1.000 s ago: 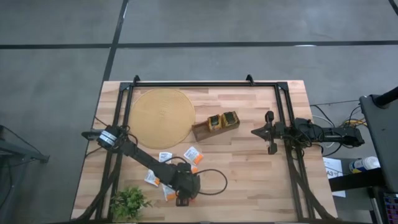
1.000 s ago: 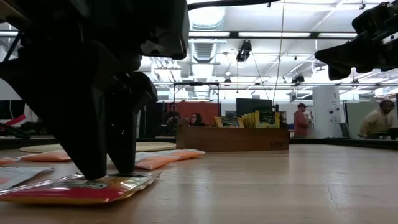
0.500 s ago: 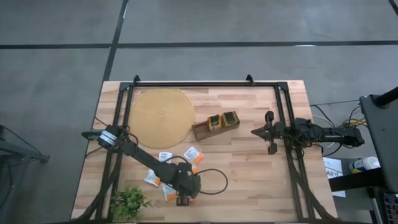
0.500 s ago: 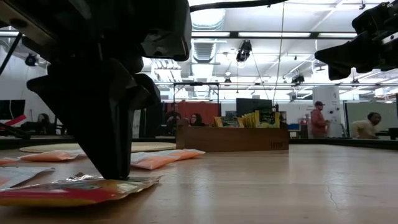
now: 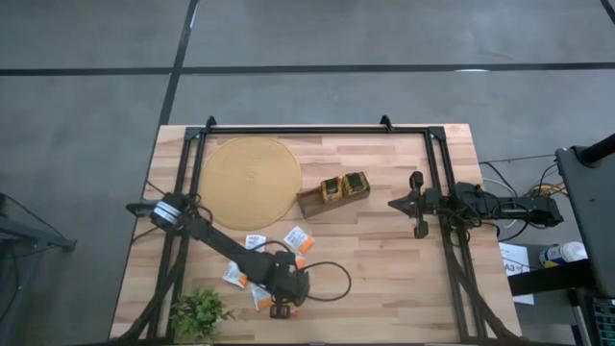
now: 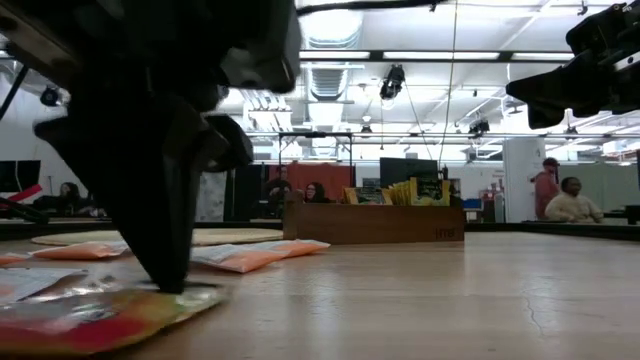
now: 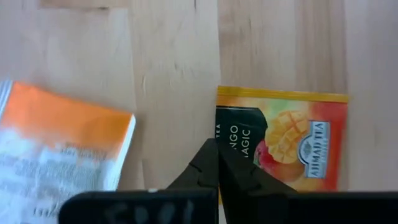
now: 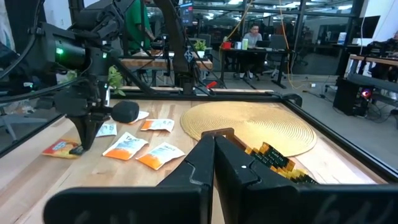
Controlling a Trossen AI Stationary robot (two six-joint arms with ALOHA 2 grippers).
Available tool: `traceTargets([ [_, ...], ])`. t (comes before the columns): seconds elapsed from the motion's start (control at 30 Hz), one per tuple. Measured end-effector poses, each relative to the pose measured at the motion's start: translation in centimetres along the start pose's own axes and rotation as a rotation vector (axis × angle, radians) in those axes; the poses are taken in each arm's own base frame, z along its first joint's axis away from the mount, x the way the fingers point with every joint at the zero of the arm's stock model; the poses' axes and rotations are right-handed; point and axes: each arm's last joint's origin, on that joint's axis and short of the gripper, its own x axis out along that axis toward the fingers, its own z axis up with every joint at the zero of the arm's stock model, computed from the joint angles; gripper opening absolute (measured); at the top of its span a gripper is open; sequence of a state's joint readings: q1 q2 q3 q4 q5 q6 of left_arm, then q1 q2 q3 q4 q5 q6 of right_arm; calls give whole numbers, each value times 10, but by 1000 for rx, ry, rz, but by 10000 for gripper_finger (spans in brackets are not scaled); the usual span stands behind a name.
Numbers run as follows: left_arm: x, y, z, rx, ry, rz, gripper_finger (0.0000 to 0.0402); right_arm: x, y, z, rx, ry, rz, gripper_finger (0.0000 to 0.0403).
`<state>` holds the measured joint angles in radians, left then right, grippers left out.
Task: Pick & Place Tea
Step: Put the orange tea bag into the middle section of the wooden organizer
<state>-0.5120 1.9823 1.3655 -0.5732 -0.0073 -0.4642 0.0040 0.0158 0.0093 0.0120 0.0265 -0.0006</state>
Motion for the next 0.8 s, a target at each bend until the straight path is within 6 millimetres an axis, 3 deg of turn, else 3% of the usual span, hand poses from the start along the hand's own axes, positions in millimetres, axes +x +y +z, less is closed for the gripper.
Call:
traceTargets([
  [0.23, -23, 0, 3, -2, -3, 7, 0, 0, 0, 0, 0, -1, -1, 8],
  [0.8, -32, 7, 8, 43, -40, 35, 0, 0, 0, 0, 0, 0, -1, 8],
])
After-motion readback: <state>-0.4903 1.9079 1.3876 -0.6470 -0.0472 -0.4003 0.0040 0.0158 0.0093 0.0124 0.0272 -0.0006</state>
